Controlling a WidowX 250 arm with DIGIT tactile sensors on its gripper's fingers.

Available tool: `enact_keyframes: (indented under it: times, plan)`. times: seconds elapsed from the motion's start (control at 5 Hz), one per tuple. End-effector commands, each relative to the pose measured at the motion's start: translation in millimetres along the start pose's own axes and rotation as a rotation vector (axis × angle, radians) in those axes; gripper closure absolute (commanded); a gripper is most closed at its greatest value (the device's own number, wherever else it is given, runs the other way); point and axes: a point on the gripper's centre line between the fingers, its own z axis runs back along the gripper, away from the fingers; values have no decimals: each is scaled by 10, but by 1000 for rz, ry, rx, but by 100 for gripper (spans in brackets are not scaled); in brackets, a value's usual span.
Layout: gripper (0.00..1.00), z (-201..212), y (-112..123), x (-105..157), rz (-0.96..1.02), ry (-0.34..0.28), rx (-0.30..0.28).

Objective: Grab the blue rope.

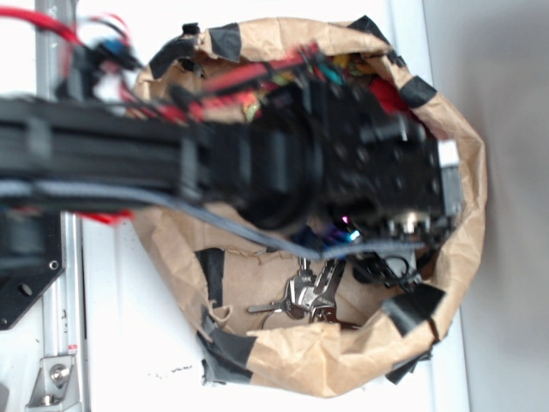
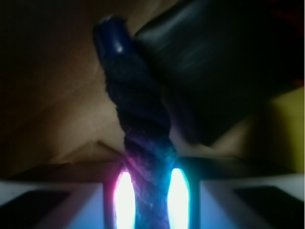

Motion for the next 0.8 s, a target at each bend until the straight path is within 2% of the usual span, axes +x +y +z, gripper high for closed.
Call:
enact_keyframes:
  times: [0.0, 0.2, 0.6]
  plan:
    - [100, 924, 326, -308, -313, -30, -92]
    - [100, 1158, 295, -437, -310, 6, -72]
    - [100, 979, 280, -419, -182, -64, -16]
